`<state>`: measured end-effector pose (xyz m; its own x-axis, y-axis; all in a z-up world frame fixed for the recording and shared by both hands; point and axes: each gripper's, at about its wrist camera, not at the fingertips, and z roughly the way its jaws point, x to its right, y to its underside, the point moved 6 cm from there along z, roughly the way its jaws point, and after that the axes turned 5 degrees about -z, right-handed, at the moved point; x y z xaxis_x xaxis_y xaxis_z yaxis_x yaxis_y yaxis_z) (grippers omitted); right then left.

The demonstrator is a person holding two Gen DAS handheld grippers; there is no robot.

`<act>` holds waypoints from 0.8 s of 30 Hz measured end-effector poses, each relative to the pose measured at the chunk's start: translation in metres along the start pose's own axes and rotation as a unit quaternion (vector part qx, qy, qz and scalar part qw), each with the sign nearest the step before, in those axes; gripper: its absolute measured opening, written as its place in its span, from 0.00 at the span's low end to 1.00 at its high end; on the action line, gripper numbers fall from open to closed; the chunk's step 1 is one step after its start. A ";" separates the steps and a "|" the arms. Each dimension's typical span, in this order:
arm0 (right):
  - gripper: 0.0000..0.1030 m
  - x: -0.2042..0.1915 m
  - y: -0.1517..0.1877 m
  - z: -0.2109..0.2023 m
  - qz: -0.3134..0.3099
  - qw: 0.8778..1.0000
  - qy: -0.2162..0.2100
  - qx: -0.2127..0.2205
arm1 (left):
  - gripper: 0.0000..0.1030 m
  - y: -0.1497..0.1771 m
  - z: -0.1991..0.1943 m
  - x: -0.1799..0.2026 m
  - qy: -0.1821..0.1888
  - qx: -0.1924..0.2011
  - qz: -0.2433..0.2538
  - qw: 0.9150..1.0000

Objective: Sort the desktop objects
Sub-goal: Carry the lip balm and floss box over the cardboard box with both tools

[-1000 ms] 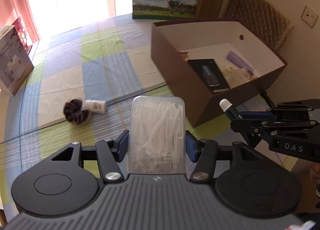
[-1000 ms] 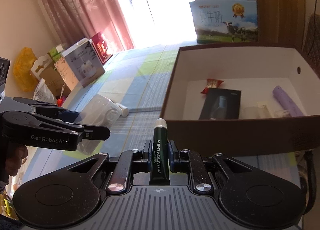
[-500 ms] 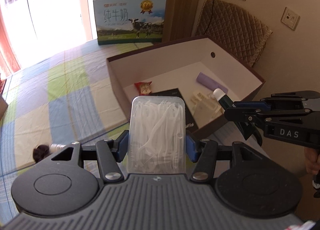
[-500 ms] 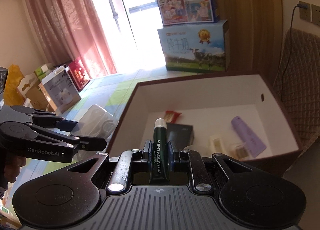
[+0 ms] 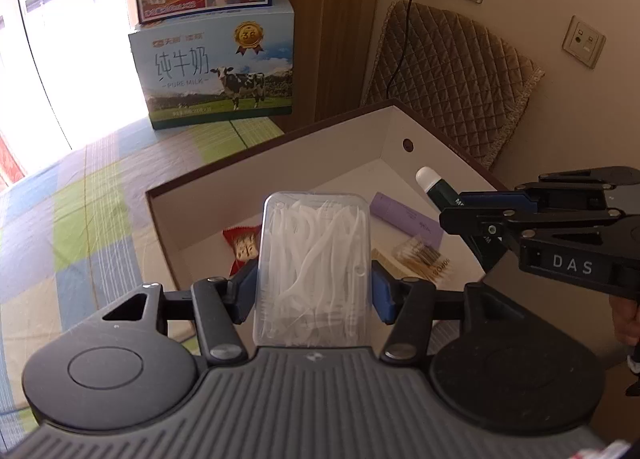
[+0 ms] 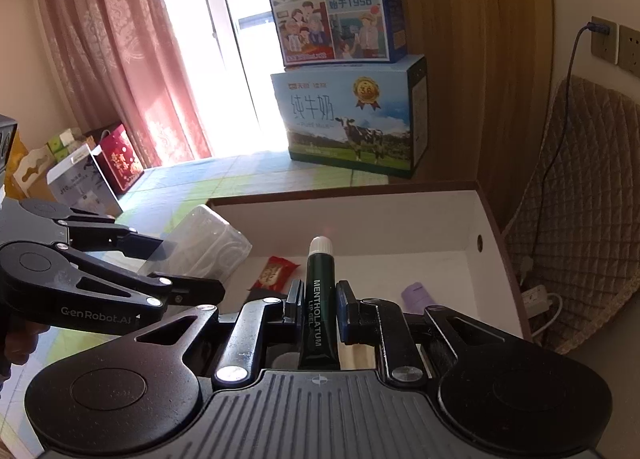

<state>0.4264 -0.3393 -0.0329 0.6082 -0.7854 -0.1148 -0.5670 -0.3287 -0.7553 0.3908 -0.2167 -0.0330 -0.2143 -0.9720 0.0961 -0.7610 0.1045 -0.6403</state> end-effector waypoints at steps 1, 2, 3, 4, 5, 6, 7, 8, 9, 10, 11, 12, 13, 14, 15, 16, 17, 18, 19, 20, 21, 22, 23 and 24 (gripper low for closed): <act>0.13 0.004 -0.001 0.004 -0.002 1.000 0.001 -0.004 | 0.51 -0.005 0.005 0.002 -0.001 0.000 0.003 1.000; 0.13 0.008 -0.002 0.008 -0.003 1.000 0.002 -0.008 | 0.51 -0.008 0.009 0.004 0.000 -0.001 0.005 1.000; 0.13 0.011 -0.003 0.012 -0.003 1.000 0.001 -0.013 | 0.51 -0.011 0.014 0.005 0.001 -0.001 0.006 1.000; 0.13 0.015 -0.004 0.017 -0.002 1.000 0.002 -0.018 | 0.51 -0.014 0.019 0.007 0.002 -0.003 0.006 1.000; 0.13 0.020 -0.004 0.023 0.000 1.000 0.003 -0.023 | 0.51 -0.017 0.024 0.007 0.002 -0.006 0.003 1.000; 0.13 0.024 -0.005 0.029 0.002 1.000 0.004 -0.030 | 0.51 -0.020 0.030 0.008 0.003 -0.009 0.002 1.000; 0.13 0.029 -0.005 0.035 0.005 0.999 0.008 -0.035 | 0.51 -0.023 0.036 0.008 0.004 -0.011 0.000 1.000; 0.13 0.034 -0.005 0.041 0.007 0.999 0.012 -0.041 | 0.51 -0.026 0.043 0.009 0.006 -0.013 -0.004 1.000; 0.13 0.039 -0.004 0.046 0.009 0.999 0.015 -0.047 | 0.51 -0.029 0.049 0.009 0.008 -0.018 -0.008 1.000; 0.13 0.043 -0.003 0.052 0.013 0.998 0.017 -0.053 | 0.51 -0.031 0.056 0.009 0.010 -0.023 -0.014 1.000; 0.13 0.048 -0.003 0.057 0.016 0.998 0.019 -0.058 | 0.51 -0.033 0.063 0.009 0.012 -0.028 -0.018 0.999; 0.13 0.052 -0.003 0.063 0.019 0.998 0.020 -0.064 | 0.51 -0.035 0.070 0.010 0.012 -0.031 -0.022 0.999; 0.13 0.056 -0.003 0.068 0.022 0.997 0.020 -0.069 | 0.51 -0.036 0.077 0.010 0.012 -0.037 -0.027 0.999; 0.13 0.060 -0.002 0.072 0.024 0.997 0.021 -0.074 | 0.51 -0.037 0.083 0.010 0.013 -0.044 -0.030 0.998; 0.13 0.063 -0.002 0.077 0.027 0.996 0.021 -0.080 | 0.51 -0.038 0.090 0.010 0.014 -0.050 -0.035 0.998; 0.13 0.066 -0.002 0.081 0.029 0.996 0.022 -0.084 | 0.51 -0.038 0.097 0.010 0.014 -0.056 -0.042 0.997; 0.13 0.069 -0.002 0.084 0.031 0.995 0.023 -0.088 | 0.51 -0.038 0.103 0.010 0.014 -0.063 -0.046 0.997; 0.13 0.072 -0.001 0.087 0.034 0.995 0.023 -0.092 | 0.51 -0.038 0.108 0.010 0.014 -0.067 -0.051 0.996; 0.13 0.074 -0.002 0.091 0.035 0.995 0.023 -0.095 | 0.51 -0.038 0.114 0.010 0.015 -0.071 -0.058 0.996; 0.13 0.076 -0.002 0.093 0.037 0.994 0.022 -0.097 | 0.51 -0.038 0.119 0.009 0.017 -0.075 -0.063 0.995; 0.13 0.076 -0.001 0.095 0.038 0.994 0.021 -0.100 | 0.51 -0.038 0.124 0.008 0.017 -0.077 -0.070 0.994; 0.13 0.077 -0.001 0.098 0.038 0.994 0.018 -0.102 | 0.51 -0.038 0.128 0.008 0.017 -0.080 -0.076 0.994; 0.13 0.077 0.000 0.100 0.038 0.994 0.016 -0.105 | 0.51 -0.038 0.132 0.008 0.015 -0.081 -0.080 0.993; 0.13 0.078 0.001 0.102 0.037 0.993 0.018 -0.107 | 0.51 -0.038 0.136 0.008 0.015 -0.081 -0.083 0.993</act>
<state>0.5302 -0.3476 -0.1091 0.5426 -0.8286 -0.1380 -0.7166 -0.3709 -0.5907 0.5012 -0.2567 -0.1113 -0.0941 -0.9724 0.2134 -0.8750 -0.0215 -0.4837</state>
